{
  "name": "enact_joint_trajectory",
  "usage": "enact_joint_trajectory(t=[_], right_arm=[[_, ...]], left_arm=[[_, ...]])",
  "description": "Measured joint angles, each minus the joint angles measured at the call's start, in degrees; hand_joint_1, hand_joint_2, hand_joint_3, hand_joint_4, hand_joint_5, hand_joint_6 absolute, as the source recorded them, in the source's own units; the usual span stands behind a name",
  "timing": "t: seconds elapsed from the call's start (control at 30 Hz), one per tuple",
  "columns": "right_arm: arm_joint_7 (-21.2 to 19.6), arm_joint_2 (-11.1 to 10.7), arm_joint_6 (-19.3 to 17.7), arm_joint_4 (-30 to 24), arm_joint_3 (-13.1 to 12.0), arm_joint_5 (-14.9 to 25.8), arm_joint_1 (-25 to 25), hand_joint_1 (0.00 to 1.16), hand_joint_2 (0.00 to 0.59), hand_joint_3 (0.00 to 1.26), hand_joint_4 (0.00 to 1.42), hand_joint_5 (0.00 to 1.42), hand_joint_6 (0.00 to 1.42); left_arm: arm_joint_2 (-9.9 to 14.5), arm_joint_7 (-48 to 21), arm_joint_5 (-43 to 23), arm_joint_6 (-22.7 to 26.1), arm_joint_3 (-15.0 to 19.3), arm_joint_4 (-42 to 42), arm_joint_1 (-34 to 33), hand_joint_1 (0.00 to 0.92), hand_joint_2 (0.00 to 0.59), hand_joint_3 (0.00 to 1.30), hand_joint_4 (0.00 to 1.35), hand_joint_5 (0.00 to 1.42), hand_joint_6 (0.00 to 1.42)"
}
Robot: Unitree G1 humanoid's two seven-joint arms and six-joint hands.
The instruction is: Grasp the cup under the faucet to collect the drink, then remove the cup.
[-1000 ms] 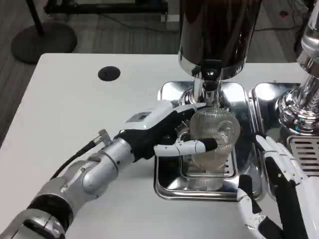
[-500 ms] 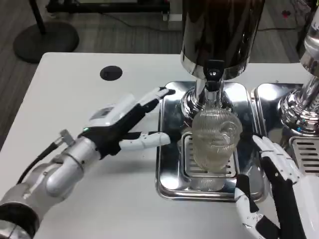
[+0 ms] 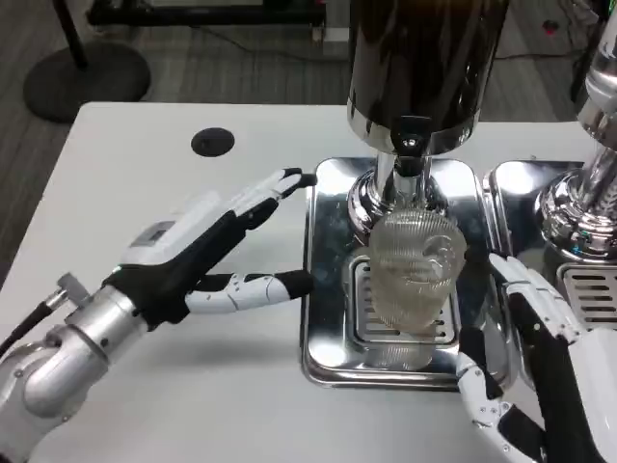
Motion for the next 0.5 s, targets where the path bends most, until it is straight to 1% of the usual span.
enact_joint_trajectory(t=[0.07,0.23,0.3,0.43,0.5], right_arm=[[0.4,0.1,0.2,0.0,-0.3,0.6,-0.4,0.5,0.52,0.22,0.16,0.16,0.28],[1.3,0.2,0.7,-0.1,-1.0,1.1,-1.3,0.5,0.52,0.22,0.17,0.17,0.28],[2.3,0.2,1.1,-0.3,-1.5,1.8,-1.7,0.5,0.52,0.22,0.17,0.17,0.28],[3.9,0.2,2.1,-0.8,-1.9,2.5,-2.2,0.51,0.52,0.23,0.18,0.18,0.29],[4.9,0.2,2.6,-1.3,-2.6,2.9,-2.7,0.51,0.52,0.23,0.19,0.19,0.31]], left_arm=[[0.7,-1.0,-0.4,0.0,0.9,-1.7,1.7,0.0,0.067,0.09,0.0,0.04,0.13],[1.7,-2.2,-1.1,-0.1,1.6,-5.1,4.4,0.0,0.071,0.09,0.0,0.04,0.13],[2.5,-2.3,-1.1,-0.4,2.2,-7.3,5.8,0.0,0.071,0.09,0.0,0.04,0.13],[3.0,-2.3,-0.5,-0.6,3.1,-10.2,7.4,0.0,0.072,0.09,0.0,0.04,0.12],[3.5,-2.3,0.4,-0.9,3.2,-11.8,8.3,0.0,0.073,0.09,0.0,0.04,0.11]])
